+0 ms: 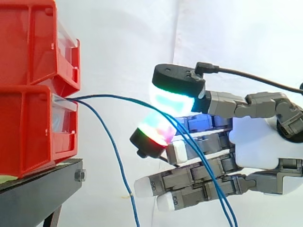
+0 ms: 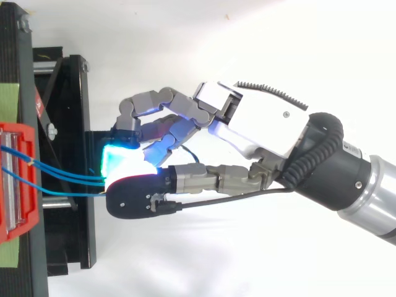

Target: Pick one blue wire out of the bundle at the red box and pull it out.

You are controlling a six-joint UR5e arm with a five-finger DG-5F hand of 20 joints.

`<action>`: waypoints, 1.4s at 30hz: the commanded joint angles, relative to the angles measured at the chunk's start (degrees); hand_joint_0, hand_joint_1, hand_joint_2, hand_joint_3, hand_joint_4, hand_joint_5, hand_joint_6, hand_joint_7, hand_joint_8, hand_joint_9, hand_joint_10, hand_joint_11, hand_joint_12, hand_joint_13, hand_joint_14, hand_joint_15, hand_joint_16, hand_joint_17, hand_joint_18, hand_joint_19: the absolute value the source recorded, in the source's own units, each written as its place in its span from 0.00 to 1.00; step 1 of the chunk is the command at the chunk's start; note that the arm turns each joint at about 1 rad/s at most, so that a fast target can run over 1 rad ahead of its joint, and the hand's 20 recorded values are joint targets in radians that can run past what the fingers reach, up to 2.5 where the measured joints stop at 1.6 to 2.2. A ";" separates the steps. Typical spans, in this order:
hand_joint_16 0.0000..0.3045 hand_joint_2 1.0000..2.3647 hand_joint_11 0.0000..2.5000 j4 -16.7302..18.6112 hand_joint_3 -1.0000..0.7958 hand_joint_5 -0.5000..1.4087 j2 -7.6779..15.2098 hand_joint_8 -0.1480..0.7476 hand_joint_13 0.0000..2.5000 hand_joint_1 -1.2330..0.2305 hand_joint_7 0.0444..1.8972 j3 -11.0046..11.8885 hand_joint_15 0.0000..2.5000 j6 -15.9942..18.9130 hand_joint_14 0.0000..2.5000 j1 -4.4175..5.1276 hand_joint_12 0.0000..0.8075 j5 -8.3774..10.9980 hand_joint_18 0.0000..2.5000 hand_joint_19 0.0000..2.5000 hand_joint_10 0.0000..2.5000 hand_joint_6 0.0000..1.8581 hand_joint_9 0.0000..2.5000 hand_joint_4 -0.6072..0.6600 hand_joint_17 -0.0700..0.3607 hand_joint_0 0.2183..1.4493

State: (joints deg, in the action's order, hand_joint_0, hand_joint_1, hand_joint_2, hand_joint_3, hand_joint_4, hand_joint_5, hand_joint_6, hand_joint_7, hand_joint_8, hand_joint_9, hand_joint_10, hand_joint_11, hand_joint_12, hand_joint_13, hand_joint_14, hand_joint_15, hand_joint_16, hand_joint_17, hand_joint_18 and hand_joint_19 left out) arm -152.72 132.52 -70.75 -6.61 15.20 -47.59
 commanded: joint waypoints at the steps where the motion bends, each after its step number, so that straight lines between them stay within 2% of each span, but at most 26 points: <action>1: 0.16 0.01 0.35 0.05 0.43 0.18 0.02 0.42 0.26 0.31 0.61 0.00 0.16 0.10 0.01 0.01 0.41 0.04 0.21 0.16 0.01 0.45 0.44 0.55 0.41 0.31; 5: 0.16 0.01 0.35 -0.04 0.42 0.18 0.02 0.42 0.26 0.33 0.59 0.00 0.16 0.10 0.01 0.01 0.41 0.04 0.21 0.17 0.01 0.46 0.43 0.56 0.41 0.31; 6: 0.16 0.01 0.34 -0.13 0.39 0.18 0.02 0.41 0.26 0.37 0.56 0.00 0.16 0.10 0.01 0.01 0.41 0.04 0.21 0.17 0.01 0.45 0.43 0.57 0.42 0.29; 10: 0.16 0.01 0.32 -0.04 0.33 0.20 0.02 0.42 0.25 0.46 0.60 0.00 0.16 0.10 0.01 0.01 0.42 0.04 0.21 0.17 0.01 0.38 0.43 0.60 0.42 0.26; 14: 0.17 0.00 0.31 0.05 0.32 0.21 0.02 0.42 0.25 0.48 0.65 0.00 0.16 -0.07 0.01 0.01 0.43 0.04 0.21 0.17 0.01 0.36 0.43 0.60 0.43 0.26; 18: 0.17 0.00 0.33 0.05 0.31 0.20 0.02 0.43 0.25 0.43 0.64 0.00 0.16 0.02 0.01 0.10 0.44 0.66 0.21 0.17 0.01 0.38 0.42 0.60 0.43 0.25; 21: 0.17 0.00 0.34 0.05 0.31 0.18 0.02 0.43 0.25 0.38 0.58 0.00 0.16 0.10 0.01 0.10 0.43 0.66 0.21 0.17 0.01 0.43 0.42 0.59 0.43 0.26; 25: 0.16 0.01 0.35 0.05 0.36 0.17 0.02 0.42 0.25 0.32 0.58 0.00 0.16 0.10 0.01 0.18 0.42 0.66 0.20 0.16 0.01 0.45 0.41 0.58 0.42 0.33; 30: 0.16 0.01 0.35 0.05 0.40 0.16 0.02 0.42 0.25 0.30 0.55 0.00 0.16 0.10 0.01 0.18 0.41 0.66 0.21 0.16 0.01 0.47 0.38 0.56 0.42 0.35; 34: 0.16 0.01 0.34 0.05 0.44 0.16 0.02 0.42 0.25 0.34 0.52 0.00 0.16 0.10 0.01 0.18 0.41 0.66 0.21 0.16 0.01 0.46 0.39 0.57 0.42 0.33; 39: 0.17 0.01 0.32 0.05 0.45 0.18 0.02 0.43 0.25 0.35 0.55 0.00 0.15 0.28 0.01 0.27 0.43 0.66 0.21 0.16 0.01 0.43 0.40 0.57 0.43 0.32; 42: 0.16 0.01 0.33 0.05 0.45 0.18 -0.07 0.42 0.25 0.32 0.56 0.00 0.15 0.28 0.01 0.27 0.42 0.66 0.21 0.16 0.01 0.42 0.40 0.57 0.42 0.34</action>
State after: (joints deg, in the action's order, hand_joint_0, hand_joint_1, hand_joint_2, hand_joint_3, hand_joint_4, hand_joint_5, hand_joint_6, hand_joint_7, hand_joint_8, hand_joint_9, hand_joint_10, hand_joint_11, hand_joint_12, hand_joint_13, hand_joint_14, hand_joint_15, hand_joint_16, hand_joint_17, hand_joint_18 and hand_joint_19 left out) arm -152.67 132.51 -70.75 -6.38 15.46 -46.93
